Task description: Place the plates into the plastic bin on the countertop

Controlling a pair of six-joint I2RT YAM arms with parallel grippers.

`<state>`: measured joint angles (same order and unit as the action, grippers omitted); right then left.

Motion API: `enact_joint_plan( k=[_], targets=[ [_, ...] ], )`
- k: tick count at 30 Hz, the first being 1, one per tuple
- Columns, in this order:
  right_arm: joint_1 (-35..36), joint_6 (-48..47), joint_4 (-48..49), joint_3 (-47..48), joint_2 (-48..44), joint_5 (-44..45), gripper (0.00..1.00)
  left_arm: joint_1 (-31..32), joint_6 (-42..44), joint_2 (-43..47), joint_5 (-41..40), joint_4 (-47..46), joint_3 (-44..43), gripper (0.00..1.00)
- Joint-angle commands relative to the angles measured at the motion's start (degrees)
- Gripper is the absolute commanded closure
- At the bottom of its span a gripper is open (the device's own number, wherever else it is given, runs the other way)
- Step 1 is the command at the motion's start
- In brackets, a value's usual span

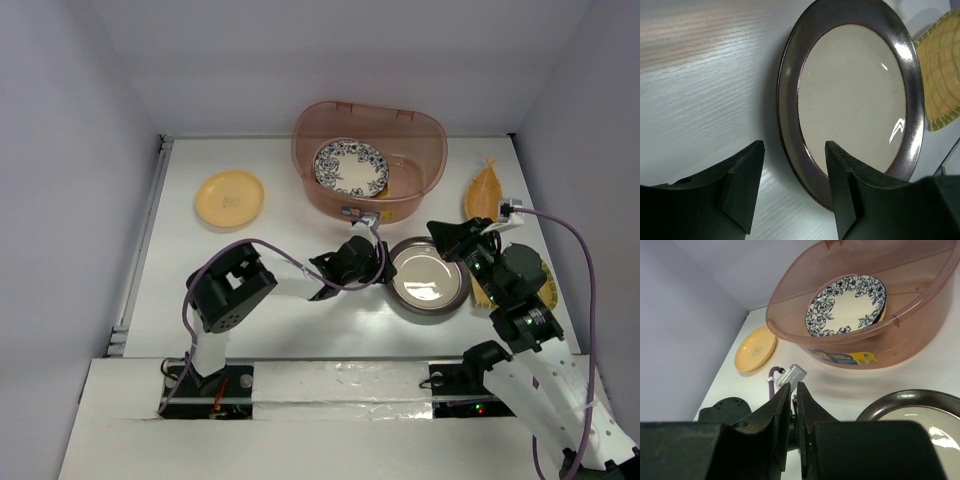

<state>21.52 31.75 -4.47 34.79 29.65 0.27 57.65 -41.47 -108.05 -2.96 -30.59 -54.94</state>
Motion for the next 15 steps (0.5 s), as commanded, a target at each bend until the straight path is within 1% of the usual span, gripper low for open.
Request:
enact_joint_plan(
  k=[1, 5, 10, 13, 15],
  targets=[
    [0.5, -0.2, 1.0, 0.3, -0.6, 0.2, 0.84, 0.1, -0.7, -1.3, 0.3, -2.5, -3.6, 0.52],
    [0.5, -0.1, 1.6, 0.2, 0.0, 0.2, 0.84, 0.1, -1.7, -5.0, 2.3, -4.6, -4.7, 0.54],
    [0.5, 0.2, 2.0, -0.2, 0.1, 0.2, 0.84, 0.1, -3.3, -6.7, 1.4, -5.7, -3.7, 0.59],
    [0.5, 0.4, 2.6, -0.4, 0.5, 0.2, 0.84, -0.4, -4.1, -7.9, 1.6, -6.7, -3.2, 0.63],
    [0.5, 0.5, 2.7, -0.4, 0.7, 0.2, 0.84, -0.4, -4.2, -8.3, 1.7, -6.9, -3.1, 0.7]
  ],
)
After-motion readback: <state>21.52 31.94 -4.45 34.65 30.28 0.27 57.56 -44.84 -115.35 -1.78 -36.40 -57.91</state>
